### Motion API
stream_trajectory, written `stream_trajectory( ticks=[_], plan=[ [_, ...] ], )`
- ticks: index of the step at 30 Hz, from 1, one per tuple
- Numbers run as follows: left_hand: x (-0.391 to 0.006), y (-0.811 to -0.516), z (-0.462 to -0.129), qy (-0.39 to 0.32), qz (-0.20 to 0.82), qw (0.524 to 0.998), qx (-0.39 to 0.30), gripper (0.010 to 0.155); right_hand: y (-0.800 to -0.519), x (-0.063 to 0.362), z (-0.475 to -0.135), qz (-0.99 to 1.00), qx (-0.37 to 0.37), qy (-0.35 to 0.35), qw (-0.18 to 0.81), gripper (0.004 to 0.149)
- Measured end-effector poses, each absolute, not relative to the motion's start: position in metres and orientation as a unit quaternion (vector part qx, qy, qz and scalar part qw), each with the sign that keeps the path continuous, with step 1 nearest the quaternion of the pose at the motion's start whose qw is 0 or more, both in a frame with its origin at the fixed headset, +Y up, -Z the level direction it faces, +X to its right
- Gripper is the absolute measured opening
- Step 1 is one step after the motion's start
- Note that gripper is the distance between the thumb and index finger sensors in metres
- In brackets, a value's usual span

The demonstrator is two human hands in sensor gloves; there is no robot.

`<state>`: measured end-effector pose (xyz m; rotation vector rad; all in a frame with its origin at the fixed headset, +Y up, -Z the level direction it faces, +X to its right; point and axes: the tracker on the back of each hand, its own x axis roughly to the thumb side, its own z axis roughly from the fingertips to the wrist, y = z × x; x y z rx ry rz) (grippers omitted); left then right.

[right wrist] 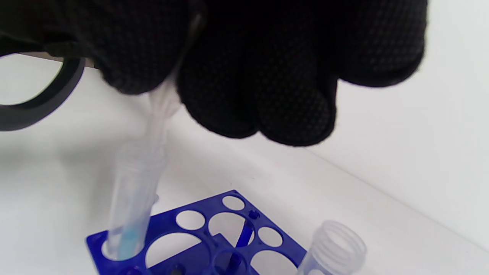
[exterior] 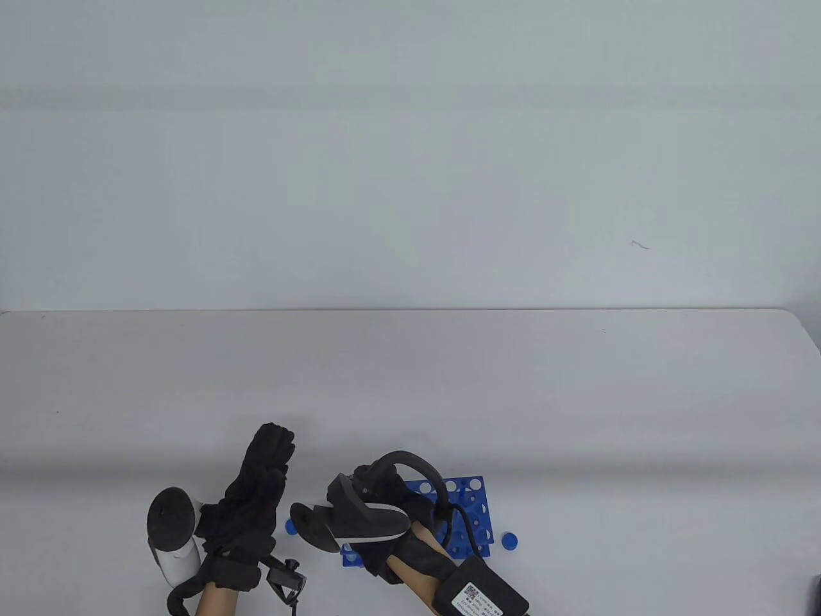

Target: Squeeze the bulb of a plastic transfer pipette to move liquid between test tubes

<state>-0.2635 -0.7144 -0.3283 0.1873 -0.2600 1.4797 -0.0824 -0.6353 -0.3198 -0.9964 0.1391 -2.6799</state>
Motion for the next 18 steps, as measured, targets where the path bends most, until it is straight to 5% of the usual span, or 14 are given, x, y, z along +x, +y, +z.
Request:
stream_trajectory(
  ticks=[18],
  plan=[
    [-0.2635,-0.7144,-0.3283,-0.118,0.671,0.727,0.085,0.092,-0.6361,-0.0807,-0.3206,-0.928,-0.343,0.05,0.136,0.045]
  ],
)
